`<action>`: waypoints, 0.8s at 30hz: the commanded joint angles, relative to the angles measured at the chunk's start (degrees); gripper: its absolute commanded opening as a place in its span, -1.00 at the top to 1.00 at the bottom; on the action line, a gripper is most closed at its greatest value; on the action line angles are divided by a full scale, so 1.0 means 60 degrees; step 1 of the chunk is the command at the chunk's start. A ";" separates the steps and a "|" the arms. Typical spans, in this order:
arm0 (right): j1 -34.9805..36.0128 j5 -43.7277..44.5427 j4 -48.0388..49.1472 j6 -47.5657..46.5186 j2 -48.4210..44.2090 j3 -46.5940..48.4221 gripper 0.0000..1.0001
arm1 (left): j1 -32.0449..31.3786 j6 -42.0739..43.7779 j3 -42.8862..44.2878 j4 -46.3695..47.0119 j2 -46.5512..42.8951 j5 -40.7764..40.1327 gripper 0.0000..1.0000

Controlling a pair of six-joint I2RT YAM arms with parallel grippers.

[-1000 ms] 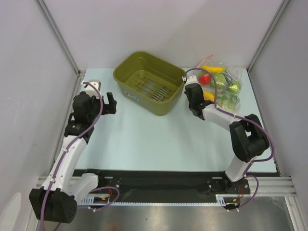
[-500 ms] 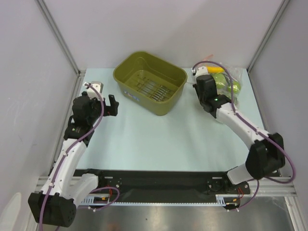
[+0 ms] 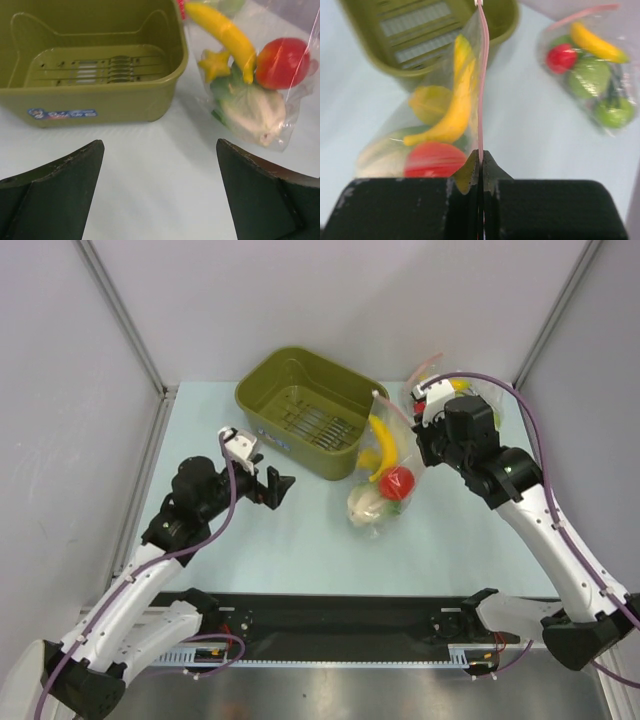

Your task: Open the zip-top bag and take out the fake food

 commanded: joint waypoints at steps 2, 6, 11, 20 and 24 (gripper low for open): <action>0.0086 -0.2474 -0.0361 0.0476 -0.0854 0.0545 1.00 | -0.0563 -0.0539 -0.0261 0.1133 -0.0447 0.0448 -1.00; 0.0086 -0.3793 -0.0156 0.0843 -0.1206 0.0589 1.00 | -0.0929 -0.1066 -0.0890 0.2493 -0.0550 0.0813 -1.00; 0.0086 -0.5741 -0.0140 0.0814 -0.1353 0.0676 1.00 | -0.1324 -0.1623 -0.1404 0.3785 -0.0302 0.1283 -1.00; 0.0086 -0.7310 0.0167 0.1151 -0.1528 0.1130 1.00 | -0.1472 -0.1638 -0.1829 0.4416 -0.0725 0.1430 -1.00; 0.0086 -0.7969 0.0460 0.1312 -0.1572 0.1145 1.00 | -0.1472 -0.1638 -0.2019 0.4606 -0.1062 0.1372 -1.00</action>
